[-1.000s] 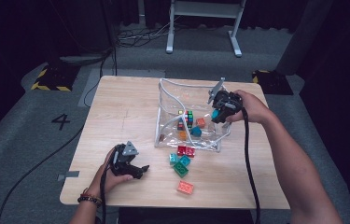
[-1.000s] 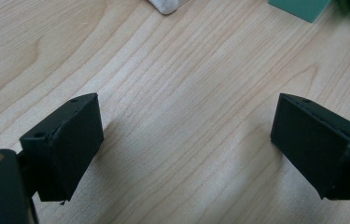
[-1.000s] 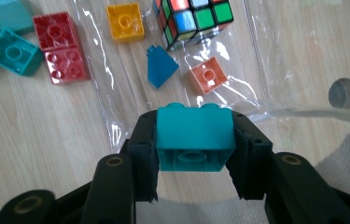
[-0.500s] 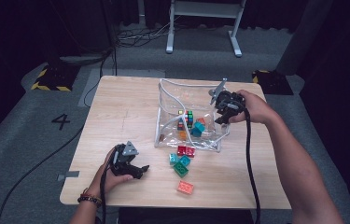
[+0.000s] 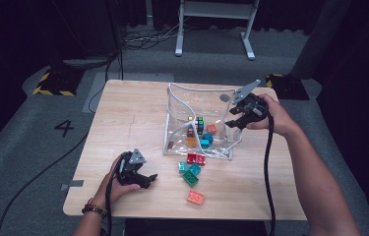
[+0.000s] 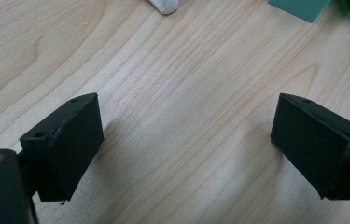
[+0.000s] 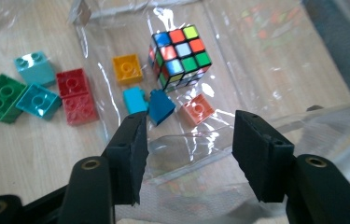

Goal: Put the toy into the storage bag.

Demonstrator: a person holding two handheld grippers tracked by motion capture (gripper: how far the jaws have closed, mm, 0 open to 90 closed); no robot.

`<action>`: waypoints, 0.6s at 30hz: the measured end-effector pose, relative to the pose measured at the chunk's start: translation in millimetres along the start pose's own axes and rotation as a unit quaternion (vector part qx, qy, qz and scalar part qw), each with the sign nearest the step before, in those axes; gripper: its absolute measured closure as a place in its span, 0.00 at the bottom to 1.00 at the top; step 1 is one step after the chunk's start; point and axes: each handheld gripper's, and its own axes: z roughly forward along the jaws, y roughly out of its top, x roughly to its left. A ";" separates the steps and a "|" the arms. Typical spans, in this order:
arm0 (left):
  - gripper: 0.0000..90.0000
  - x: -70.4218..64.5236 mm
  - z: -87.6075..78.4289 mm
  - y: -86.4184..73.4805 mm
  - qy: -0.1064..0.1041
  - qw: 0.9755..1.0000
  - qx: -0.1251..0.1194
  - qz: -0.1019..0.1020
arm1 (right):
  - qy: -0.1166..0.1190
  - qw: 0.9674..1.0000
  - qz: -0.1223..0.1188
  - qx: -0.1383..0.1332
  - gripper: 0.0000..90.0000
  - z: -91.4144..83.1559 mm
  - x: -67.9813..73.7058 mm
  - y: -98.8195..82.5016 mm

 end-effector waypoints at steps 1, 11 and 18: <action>0.11 0.0 0.0 0.0 0.000 1.000 0.000 0.000 | -0.005 1.000 0.004 -0.011 0.50 -1.9 0.6 -1.6; 0.11 0.1 -0.1 0.0 0.001 1.000 0.000 0.001 | -0.025 0.992 0.050 -0.113 0.43 -27.6 2.7 -23.4; 0.11 0.0 0.0 0.0 0.000 1.000 0.000 0.000 | -0.044 0.984 0.063 -0.160 0.33 -44.6 10.8 -35.7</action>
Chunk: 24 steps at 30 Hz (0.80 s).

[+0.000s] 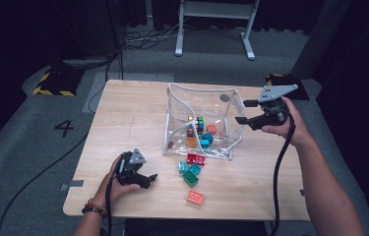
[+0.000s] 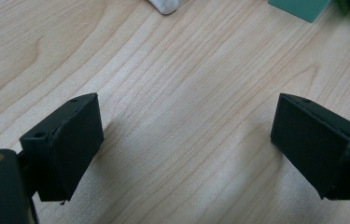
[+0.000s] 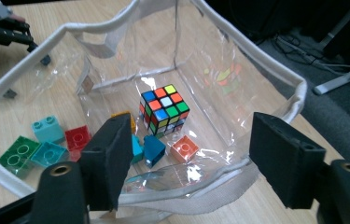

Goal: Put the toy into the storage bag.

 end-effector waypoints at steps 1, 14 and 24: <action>0.11 0.0 0.0 0.0 0.000 1.000 0.000 0.000 | -0.006 1.000 0.000 -0.009 0.31 -2.9 1.1 -1.5; 0.11 0.0 0.0 0.0 0.000 1.000 0.000 0.000 | -0.016 0.998 0.026 -0.048 0.26 -26.3 11.8 -30.0; 0.11 0.1 -0.1 0.0 0.001 1.000 0.000 0.001 | -0.007 0.997 0.042 -0.069 0.26 -30.8 31.7 -61.8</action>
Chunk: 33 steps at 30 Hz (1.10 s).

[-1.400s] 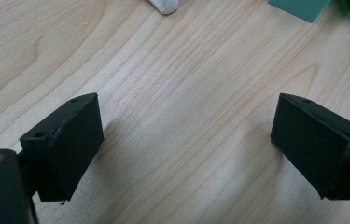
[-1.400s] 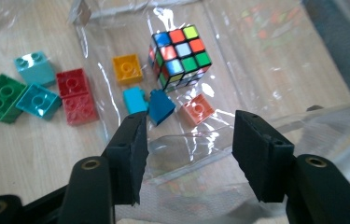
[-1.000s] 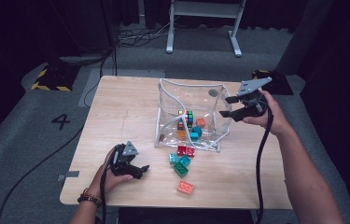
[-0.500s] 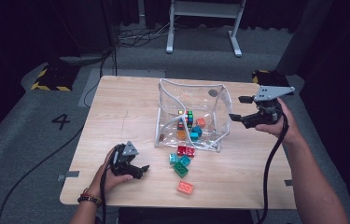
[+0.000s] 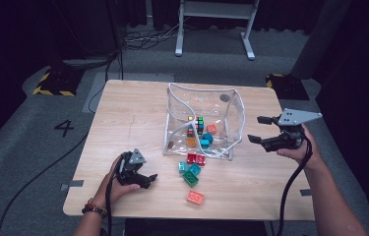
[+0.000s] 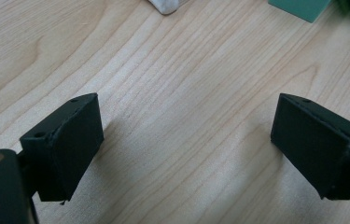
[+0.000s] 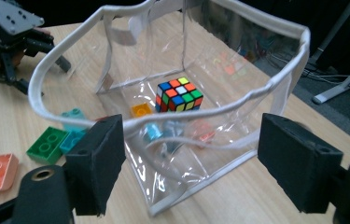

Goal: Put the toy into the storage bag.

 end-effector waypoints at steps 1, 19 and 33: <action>0.11 -0.1 0.1 0.0 -0.001 1.000 0.000 -0.001 | 0.001 1.000 -0.002 0.000 0.26 -0.8 1.8 -3.6; 0.11 0.0 0.2 -0.1 -0.001 1.000 0.000 0.000 | 0.047 0.999 0.024 0.012 0.27 17.0 43.5 -66.8; 0.11 0.0 0.1 -0.1 0.000 1.000 -0.001 0.000 | 0.099 0.994 -0.012 0.048 0.27 48.3 86.7 -85.4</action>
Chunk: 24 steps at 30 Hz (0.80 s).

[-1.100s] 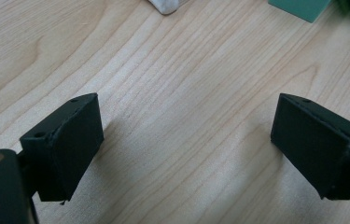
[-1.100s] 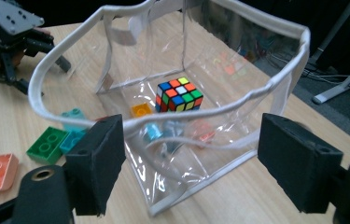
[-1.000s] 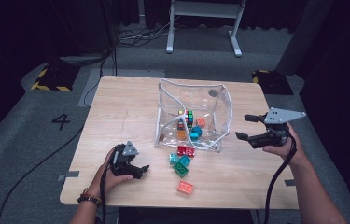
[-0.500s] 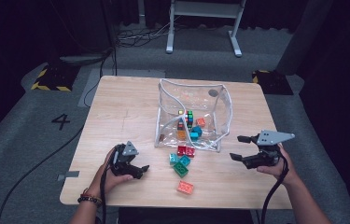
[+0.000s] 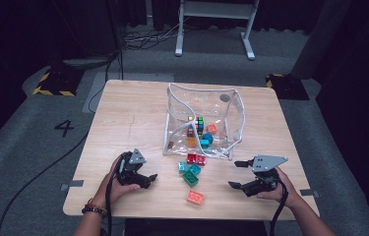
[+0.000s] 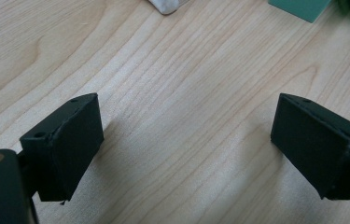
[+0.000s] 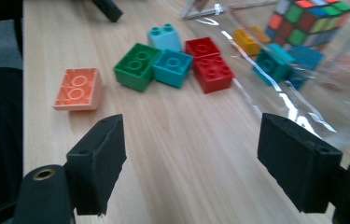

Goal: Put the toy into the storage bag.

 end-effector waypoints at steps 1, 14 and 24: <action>0.11 -0.1 0.0 0.0 -0.001 1.000 0.000 -0.001 | 0.005 1.000 0.000 0.000 0.27 3.6 2.3 0.2; 0.11 0.0 0.0 0.0 0.000 1.000 0.000 0.000 | 0.081 0.996 -0.016 0.024 0.27 49.7 36.8 -0.5; 0.11 0.0 -0.1 0.0 0.000 1.000 0.001 0.000 | 0.103 0.994 -0.015 0.037 0.28 68.5 56.6 2.3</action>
